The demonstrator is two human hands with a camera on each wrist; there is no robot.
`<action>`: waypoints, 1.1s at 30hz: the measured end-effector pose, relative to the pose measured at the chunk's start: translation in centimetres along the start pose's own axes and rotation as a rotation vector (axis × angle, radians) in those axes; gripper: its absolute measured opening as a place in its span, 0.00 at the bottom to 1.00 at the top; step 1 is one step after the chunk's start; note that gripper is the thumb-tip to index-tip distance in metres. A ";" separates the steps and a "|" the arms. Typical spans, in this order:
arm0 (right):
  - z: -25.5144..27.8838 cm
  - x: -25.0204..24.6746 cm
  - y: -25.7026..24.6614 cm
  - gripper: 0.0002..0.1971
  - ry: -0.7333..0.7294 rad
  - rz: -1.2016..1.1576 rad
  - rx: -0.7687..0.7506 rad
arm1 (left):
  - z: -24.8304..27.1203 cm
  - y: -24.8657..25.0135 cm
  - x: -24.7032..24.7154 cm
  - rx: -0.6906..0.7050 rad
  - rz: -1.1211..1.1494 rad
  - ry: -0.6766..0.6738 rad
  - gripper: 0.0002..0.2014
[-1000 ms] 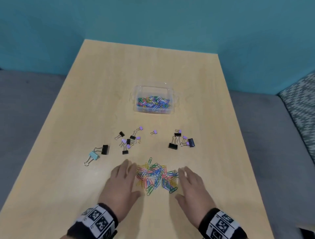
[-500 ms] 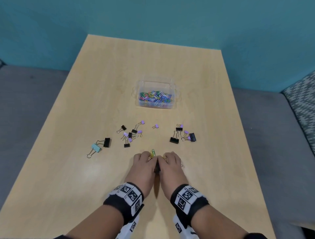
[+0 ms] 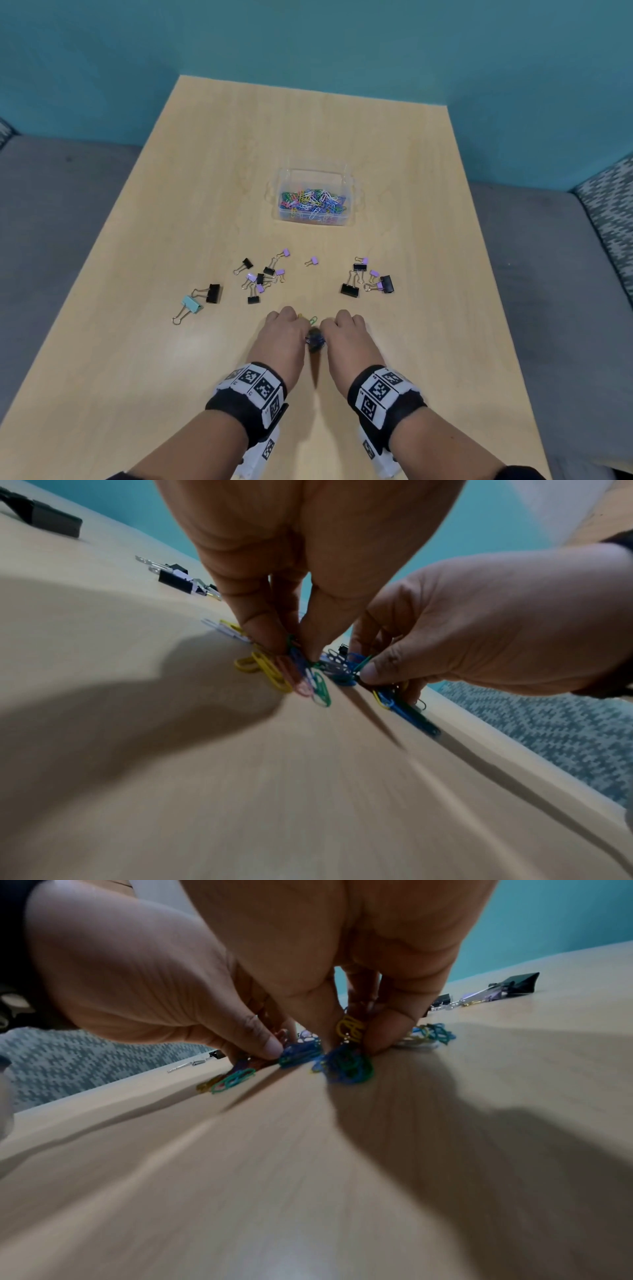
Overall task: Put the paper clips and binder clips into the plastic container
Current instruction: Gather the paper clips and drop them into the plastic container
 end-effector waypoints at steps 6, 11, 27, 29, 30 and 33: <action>-0.1 -1.2 0.6 0.16 -0.072 -0.024 -0.028 | -0.6 -0.3 -0.5 -0.072 0.065 -0.019 0.08; -0.9 -2.1 1.3 0.06 -0.099 -0.223 0.060 | -0.9 -0.4 -2.5 -0.229 0.387 -0.141 0.06; -16.4 -16.1 6.0 0.14 0.165 -0.960 0.162 | -17.3 1.3 -14.8 -0.324 1.240 0.150 0.11; -19.2 -16.7 6.2 0.14 0.181 -0.854 0.181 | -20.1 1.3 -14.8 -0.318 1.124 0.194 0.10; -20.3 -16.8 6.2 0.13 0.181 -0.794 0.188 | -21.1 1.4 -14.6 -0.316 1.074 0.203 0.10; -21.9 -16.7 5.9 0.09 0.134 -0.680 0.183 | -22.3 1.6 -13.7 -0.308 0.983 0.176 0.05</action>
Point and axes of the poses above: each hand's wrist, its own z-axis away from the middle knuckle, its own x-axis out of the palm, y = z × x, the point moved 1 cm from there along -z, towards the middle knuckle, and after that the axes turned 8 degrees about z, right-handed, at the moved point
